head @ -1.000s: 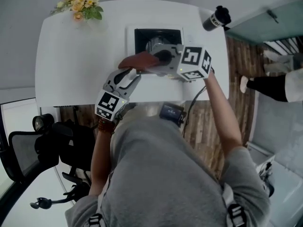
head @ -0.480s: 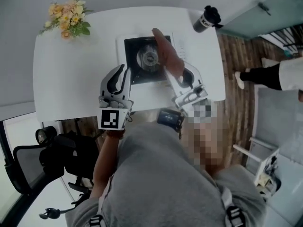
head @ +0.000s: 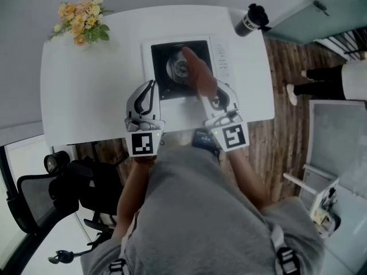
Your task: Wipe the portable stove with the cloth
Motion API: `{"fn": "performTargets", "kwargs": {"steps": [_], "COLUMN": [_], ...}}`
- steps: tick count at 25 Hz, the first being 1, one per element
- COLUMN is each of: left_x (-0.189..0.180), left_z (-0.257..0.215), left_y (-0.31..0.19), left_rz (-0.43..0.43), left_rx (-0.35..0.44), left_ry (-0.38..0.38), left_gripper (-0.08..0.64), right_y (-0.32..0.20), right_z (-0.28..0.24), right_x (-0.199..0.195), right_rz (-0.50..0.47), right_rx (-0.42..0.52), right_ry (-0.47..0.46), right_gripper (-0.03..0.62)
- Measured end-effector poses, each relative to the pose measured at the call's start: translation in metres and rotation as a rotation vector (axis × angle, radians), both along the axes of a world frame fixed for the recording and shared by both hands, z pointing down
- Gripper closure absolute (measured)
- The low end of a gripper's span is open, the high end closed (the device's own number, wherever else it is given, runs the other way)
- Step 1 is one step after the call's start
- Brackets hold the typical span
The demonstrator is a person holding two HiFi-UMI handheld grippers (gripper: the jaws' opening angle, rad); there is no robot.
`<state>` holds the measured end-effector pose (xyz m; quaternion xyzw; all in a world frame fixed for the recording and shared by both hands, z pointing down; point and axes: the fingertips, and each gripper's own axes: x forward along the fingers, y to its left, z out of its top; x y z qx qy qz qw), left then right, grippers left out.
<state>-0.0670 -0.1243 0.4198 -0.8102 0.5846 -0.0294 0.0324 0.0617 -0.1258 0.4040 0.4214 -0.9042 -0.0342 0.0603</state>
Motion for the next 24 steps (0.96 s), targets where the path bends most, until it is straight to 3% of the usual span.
{"fn": "performTargets", "kwargs": {"steps": [2,9,17,24], "left_x": [0.002,0.002,0.012,0.018], "left_z": [0.003,0.015,0.014,0.020], "left_y": [0.001,0.004,0.006,0.012], "left_rz": [0.021,0.016,0.043,0.039], "left_rx": [0.001,-0.063,-0.039,-0.077], "left_ry": [-0.055,0.031,0.012,0.038], "left_gripper": [0.526,0.526,0.526,0.526], "right_y": [0.000,0.001,0.004,0.005], "right_z": [0.004,0.011,0.012,0.016], "right_x": [0.003,0.010,0.021,0.032], "right_rz": [0.011,0.021,0.035,0.050], "right_rx": [-0.011,-0.028,-0.038,-0.050], "right_ry": [0.000,0.002,-0.010,-0.014], "right_gripper": [0.509,0.511,0.511,0.512]}}
